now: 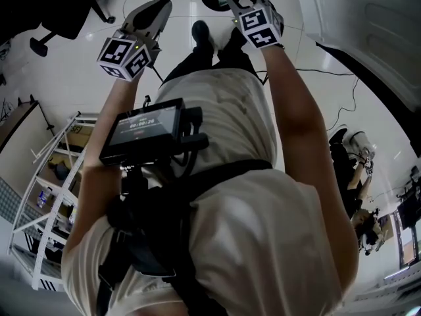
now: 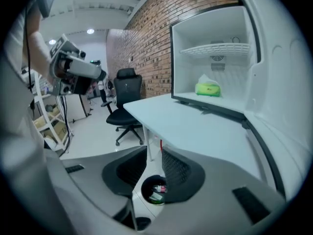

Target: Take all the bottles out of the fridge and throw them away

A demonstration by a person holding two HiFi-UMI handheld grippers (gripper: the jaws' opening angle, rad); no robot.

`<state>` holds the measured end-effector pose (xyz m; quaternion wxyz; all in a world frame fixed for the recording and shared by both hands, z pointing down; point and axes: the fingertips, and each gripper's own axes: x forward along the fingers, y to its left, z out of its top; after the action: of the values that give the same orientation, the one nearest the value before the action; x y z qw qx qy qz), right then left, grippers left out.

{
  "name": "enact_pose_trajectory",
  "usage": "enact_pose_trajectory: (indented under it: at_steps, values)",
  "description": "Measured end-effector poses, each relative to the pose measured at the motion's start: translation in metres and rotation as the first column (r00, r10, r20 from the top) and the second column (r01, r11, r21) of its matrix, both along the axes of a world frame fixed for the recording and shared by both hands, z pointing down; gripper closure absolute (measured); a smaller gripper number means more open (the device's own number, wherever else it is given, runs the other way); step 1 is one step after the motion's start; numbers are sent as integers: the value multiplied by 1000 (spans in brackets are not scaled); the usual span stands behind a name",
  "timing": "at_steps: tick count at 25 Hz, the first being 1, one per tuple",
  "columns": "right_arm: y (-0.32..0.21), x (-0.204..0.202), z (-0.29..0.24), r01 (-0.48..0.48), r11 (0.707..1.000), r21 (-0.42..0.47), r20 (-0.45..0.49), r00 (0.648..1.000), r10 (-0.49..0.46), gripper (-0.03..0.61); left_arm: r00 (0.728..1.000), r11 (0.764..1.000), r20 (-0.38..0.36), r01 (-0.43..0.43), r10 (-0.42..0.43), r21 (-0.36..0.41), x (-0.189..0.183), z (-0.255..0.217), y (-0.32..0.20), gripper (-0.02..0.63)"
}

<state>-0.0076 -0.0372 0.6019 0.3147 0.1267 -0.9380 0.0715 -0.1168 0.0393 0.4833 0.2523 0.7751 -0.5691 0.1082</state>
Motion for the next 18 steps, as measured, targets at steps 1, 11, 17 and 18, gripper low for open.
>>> enact_pose_trajectory:
  at_steps: [1,11,17,18]
  values:
    - [-1,-2,-9,-13,1000,-14,32,999,13,472,1000,1000,0,0,0,5,0,-1,-2,569]
    - [-14,-21,-118,-72,997,-40,304,949,80,479,999,995,-14,34,-33,96,-11,-20,-26,571]
    - [-12,-14,-189,-82,996,-28,446,891,86,479,1000,976,0,-13,14,216,0,-61,-52,571]
    - [-11,-13,-199,-83,996,-22,465,882,84,483,1000,972,-2,-18,19,236,1,-68,-55,571]
